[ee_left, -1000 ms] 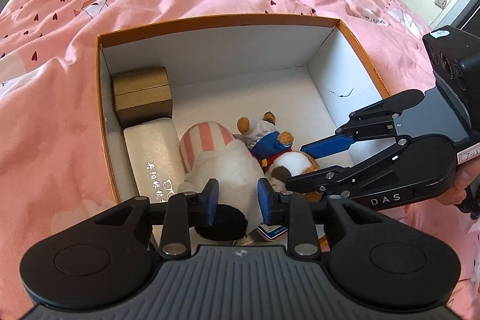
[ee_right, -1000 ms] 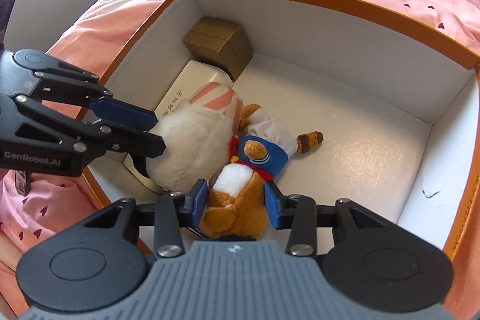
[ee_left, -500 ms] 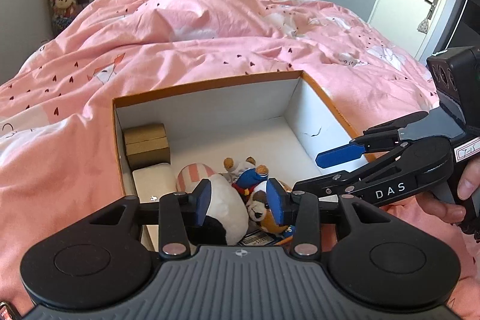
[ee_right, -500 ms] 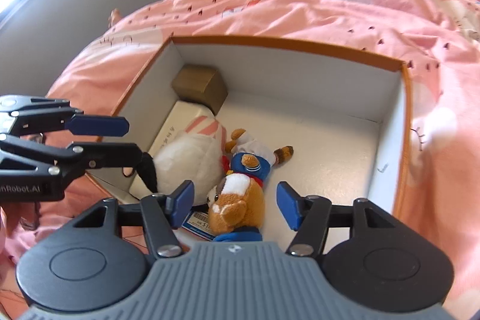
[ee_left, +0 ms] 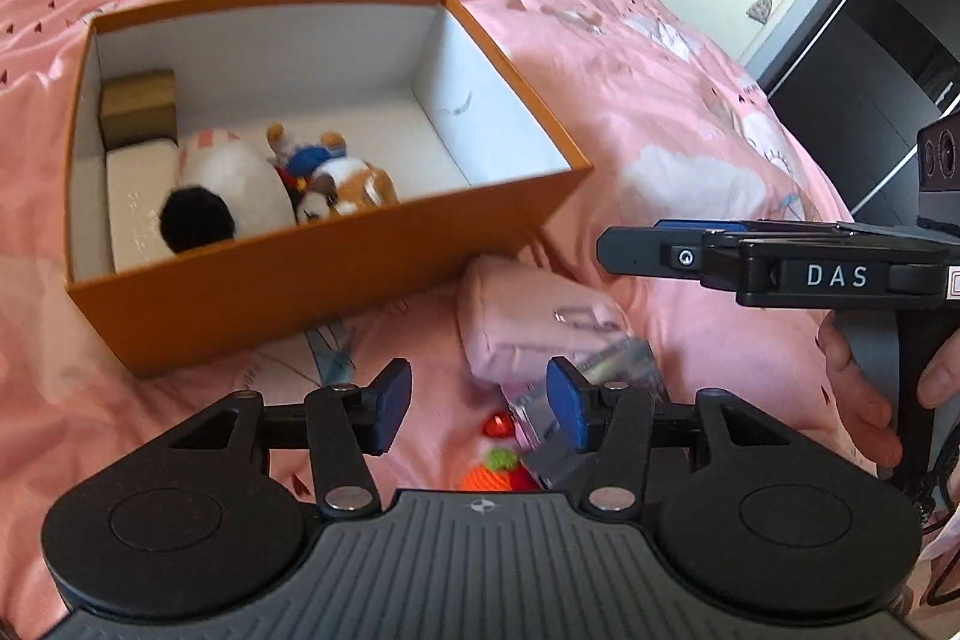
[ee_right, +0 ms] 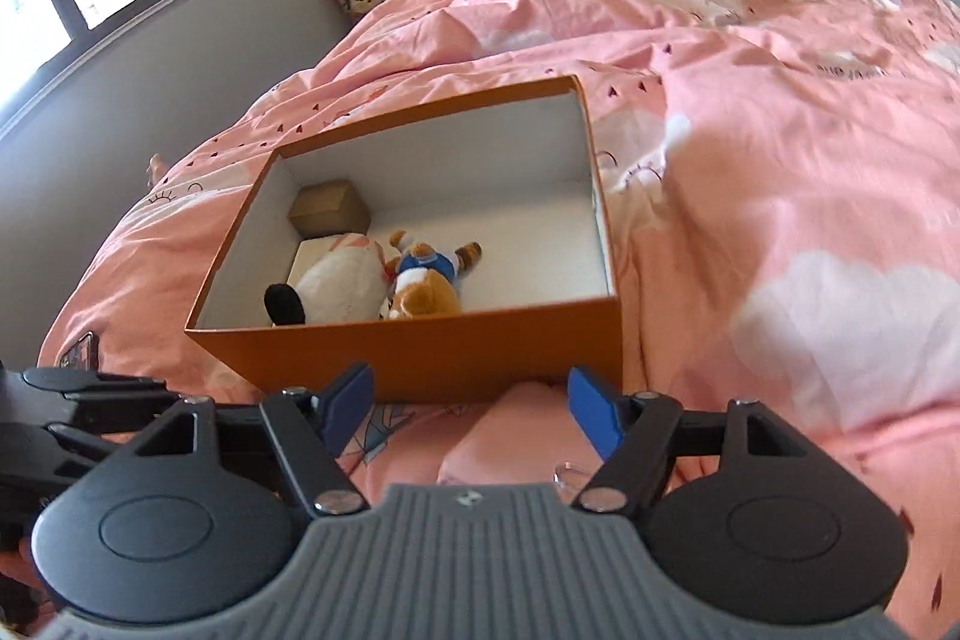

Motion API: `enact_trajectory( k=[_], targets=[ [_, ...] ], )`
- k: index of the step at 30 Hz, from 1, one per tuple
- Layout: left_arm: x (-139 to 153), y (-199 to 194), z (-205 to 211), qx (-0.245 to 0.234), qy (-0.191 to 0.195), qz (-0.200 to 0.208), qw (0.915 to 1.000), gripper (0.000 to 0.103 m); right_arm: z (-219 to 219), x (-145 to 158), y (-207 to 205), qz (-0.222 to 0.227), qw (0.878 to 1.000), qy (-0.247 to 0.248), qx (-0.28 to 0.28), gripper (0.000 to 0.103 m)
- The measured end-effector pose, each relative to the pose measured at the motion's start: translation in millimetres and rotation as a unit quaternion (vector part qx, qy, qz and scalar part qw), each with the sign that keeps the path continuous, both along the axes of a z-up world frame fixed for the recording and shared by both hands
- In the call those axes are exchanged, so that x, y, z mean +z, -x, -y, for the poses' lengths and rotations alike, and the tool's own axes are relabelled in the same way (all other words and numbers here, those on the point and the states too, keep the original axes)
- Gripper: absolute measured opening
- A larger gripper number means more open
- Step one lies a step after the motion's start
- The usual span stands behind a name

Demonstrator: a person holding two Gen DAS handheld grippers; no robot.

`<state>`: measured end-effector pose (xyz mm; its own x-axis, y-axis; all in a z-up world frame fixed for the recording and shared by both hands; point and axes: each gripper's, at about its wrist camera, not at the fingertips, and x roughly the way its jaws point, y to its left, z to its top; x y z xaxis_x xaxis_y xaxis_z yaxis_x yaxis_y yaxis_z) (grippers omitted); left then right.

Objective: Organize objects
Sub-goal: 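Grasp the grey boxed item beside the pink pouch with the left gripper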

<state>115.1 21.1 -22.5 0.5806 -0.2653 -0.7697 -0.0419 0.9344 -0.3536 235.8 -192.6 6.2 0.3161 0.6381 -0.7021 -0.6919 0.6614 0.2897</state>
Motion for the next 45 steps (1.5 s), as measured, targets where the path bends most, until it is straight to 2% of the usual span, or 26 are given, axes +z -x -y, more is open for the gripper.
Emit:
enact_trajectory(
  k=[5,7,11,13,18,20,24,27,29,32,34,37,40,45],
  targets=[
    [-17,9,21,-0.030,0.028,-0.037,0.9985,0.059,27,-11,30,0.010,0.999,0.032,-0.017,0.072],
    [-21,13,30,-0.040,0.032,-0.043,0.9978,0.060,36,-15,39,0.006,0.999,0.042,-0.019,0.068],
    [-33,14,41,-0.050,0.048,-0.056,0.9960,0.063,49,-27,53,-0.007,0.998,0.065,-0.018,0.046],
    [-39,12,44,-0.047,0.053,-0.059,0.9957,0.070,54,-30,58,-0.011,0.997,0.069,-0.019,0.043],
    [-50,6,49,-0.044,0.070,-0.063,0.9946,0.076,58,-38,60,-0.002,0.994,0.105,-0.026,0.031],
    [-55,3,52,-0.045,0.070,-0.064,0.9944,0.078,58,-43,60,-0.001,0.993,0.115,-0.025,0.030],
    [-63,-1,54,-0.051,0.090,-0.058,0.9929,0.089,59,-48,57,-0.007,0.993,0.117,-0.021,0.029],
    [-68,-4,54,-0.053,0.102,-0.052,0.9920,0.091,59,-53,55,-0.013,0.992,0.123,-0.022,0.025],
    [-70,-5,54,-0.053,0.111,-0.051,0.9911,0.090,59,-55,54,-0.015,0.992,0.125,-0.022,0.024],
    [-64,-1,56,-0.053,0.101,-0.040,0.9927,0.081,59,-55,52,-0.019,0.992,0.123,-0.023,0.023],
    [-59,2,56,-0.050,0.097,-0.027,0.9936,0.068,59,-55,52,-0.018,0.991,0.127,-0.025,0.021],
    [-50,7,50,-0.044,0.102,-0.006,0.9938,0.055,57,-54,51,-0.013,0.991,0.133,-0.023,0.018],
    [-43,11,45,-0.041,0.110,0.001,0.9931,0.050,55,-52,50,-0.007,0.991,0.136,-0.016,0.018],
    [-27,16,41,-0.051,0.095,0.009,0.9941,0.045,47,-48,45,-0.002,0.990,0.140,0.006,0.020]
  ],
)
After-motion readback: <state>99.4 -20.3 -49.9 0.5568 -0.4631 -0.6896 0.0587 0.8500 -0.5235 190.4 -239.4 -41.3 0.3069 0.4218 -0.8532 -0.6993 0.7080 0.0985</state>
